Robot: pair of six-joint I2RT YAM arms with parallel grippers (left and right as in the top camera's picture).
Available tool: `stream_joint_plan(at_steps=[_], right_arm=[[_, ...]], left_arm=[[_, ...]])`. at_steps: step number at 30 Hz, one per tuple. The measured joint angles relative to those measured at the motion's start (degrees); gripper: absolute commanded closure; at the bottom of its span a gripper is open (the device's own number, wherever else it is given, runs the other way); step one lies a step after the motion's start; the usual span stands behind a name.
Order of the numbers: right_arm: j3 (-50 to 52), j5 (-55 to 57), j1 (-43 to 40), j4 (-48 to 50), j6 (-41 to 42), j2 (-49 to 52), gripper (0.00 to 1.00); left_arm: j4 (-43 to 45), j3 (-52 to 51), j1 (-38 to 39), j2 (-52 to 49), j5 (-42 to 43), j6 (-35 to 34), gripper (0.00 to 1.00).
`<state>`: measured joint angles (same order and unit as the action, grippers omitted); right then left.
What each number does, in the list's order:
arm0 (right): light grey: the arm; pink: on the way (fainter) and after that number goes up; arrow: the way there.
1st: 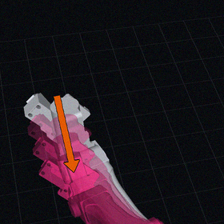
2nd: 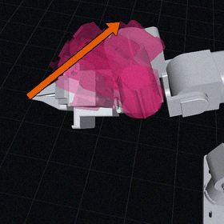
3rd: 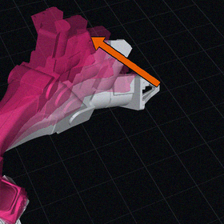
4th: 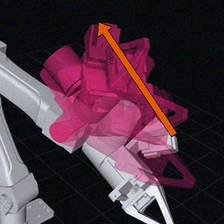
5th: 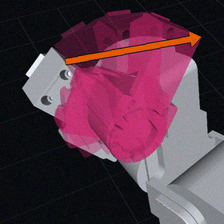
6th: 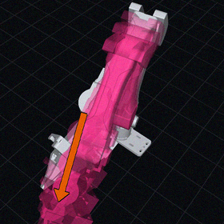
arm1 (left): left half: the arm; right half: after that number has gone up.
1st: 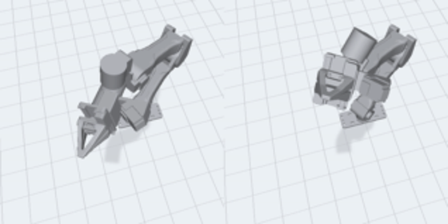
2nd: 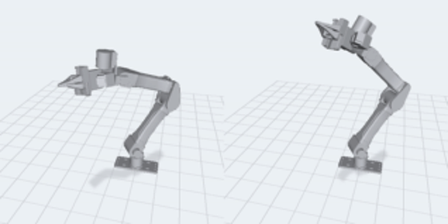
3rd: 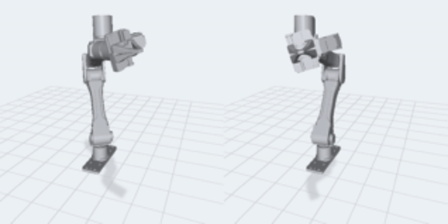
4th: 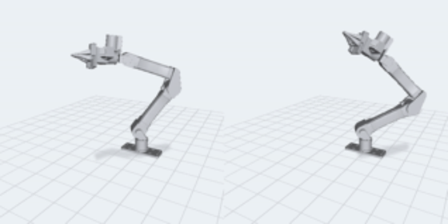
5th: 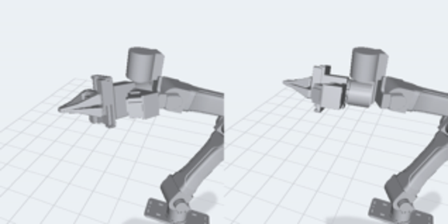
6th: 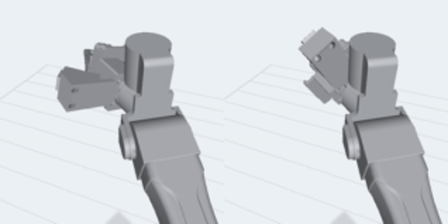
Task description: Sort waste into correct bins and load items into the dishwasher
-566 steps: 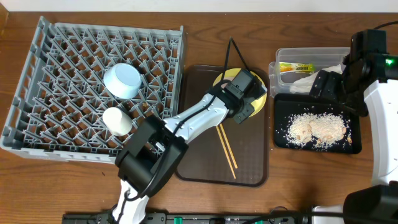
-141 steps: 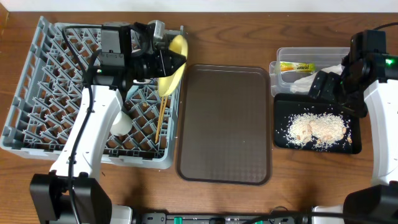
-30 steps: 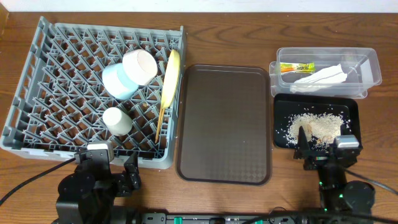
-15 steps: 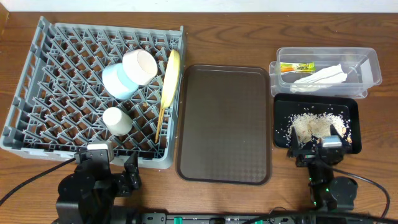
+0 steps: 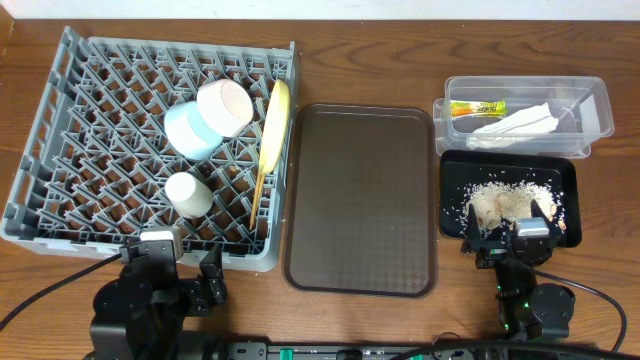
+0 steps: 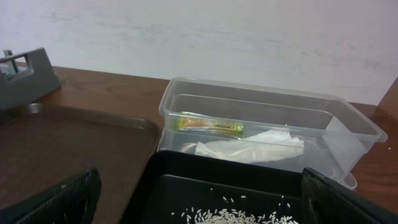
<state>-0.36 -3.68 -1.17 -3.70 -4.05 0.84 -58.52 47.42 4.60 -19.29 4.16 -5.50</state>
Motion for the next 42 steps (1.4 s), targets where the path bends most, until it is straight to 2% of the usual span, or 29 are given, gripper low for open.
stream_joint_plan(at_steps=[23,27,31,36,42], right_arm=[[0.00,0.00,0.00,0.00,0.00,0.00,0.01],[0.00,0.00,0.00,-0.04,0.00,0.00,0.01],[0.00,0.00,0.00,-0.07,0.00,0.00,0.01],[0.00,0.00,0.00,0.00,0.00,0.00,0.01],[0.00,0.00,0.00,-0.02,0.00,0.00,0.01]], left_arm=[[0.76,-0.57,0.00,0.20,-0.07,0.02,0.15],[8.31,-7.28,-0.17,3.54,-0.07,0.02,0.15],[19.78,-19.30,-1.31,9.75,-0.07,0.02,0.15],[36.20,-34.03,-2.47,17.20,-0.09,0.02,0.15],[56.24,-45.77,-2.69,18.67,-0.15,0.02,0.15]])
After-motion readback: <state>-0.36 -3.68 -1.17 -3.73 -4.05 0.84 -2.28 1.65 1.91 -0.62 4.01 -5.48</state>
